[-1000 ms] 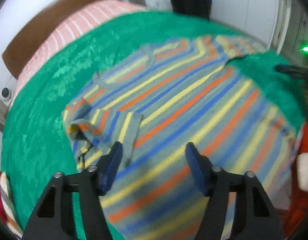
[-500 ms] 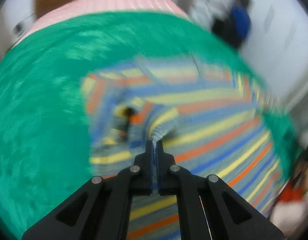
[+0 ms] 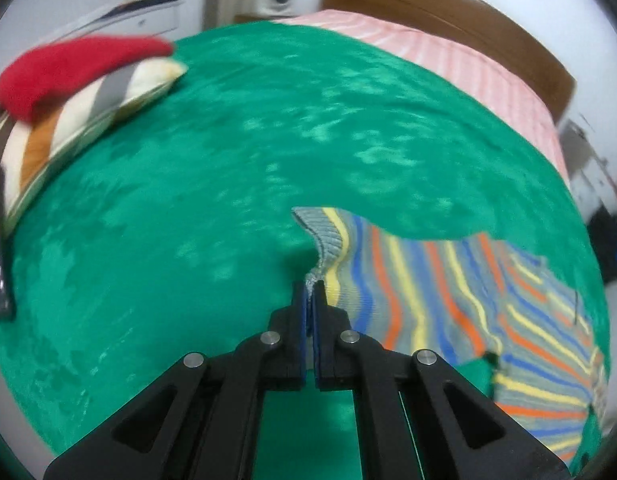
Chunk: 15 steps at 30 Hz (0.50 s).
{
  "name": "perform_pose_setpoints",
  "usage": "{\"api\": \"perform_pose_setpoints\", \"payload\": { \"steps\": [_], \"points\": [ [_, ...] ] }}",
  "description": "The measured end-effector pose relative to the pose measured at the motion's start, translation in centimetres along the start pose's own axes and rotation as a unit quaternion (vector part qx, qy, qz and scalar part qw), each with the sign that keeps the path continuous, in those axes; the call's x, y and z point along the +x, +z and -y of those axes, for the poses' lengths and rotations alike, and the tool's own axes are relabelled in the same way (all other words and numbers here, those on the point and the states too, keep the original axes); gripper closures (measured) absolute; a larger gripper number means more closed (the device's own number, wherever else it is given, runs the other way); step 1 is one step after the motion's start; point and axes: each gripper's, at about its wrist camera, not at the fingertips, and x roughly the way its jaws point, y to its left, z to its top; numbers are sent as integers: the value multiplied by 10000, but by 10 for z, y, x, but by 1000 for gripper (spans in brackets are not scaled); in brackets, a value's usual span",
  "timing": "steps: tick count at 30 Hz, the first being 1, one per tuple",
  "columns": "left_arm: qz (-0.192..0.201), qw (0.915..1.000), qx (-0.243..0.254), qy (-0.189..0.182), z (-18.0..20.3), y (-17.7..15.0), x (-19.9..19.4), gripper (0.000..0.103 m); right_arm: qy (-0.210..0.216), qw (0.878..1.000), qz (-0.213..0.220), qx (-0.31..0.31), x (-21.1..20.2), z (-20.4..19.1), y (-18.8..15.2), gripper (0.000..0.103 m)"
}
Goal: Fold small clothes
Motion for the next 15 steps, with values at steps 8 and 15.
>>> {"api": "perform_pose_setpoints", "payload": {
  "steps": [8,15],
  "points": [
    [-114,9991,-198,371,-34,-4,11,103,-66,9999,-27,-79,3,-3,-1,50],
    [-315,9974,-216,616,-37,-14,35,103,-104,9999,-61,-117,5,-3,-1,50]
  ]
}}
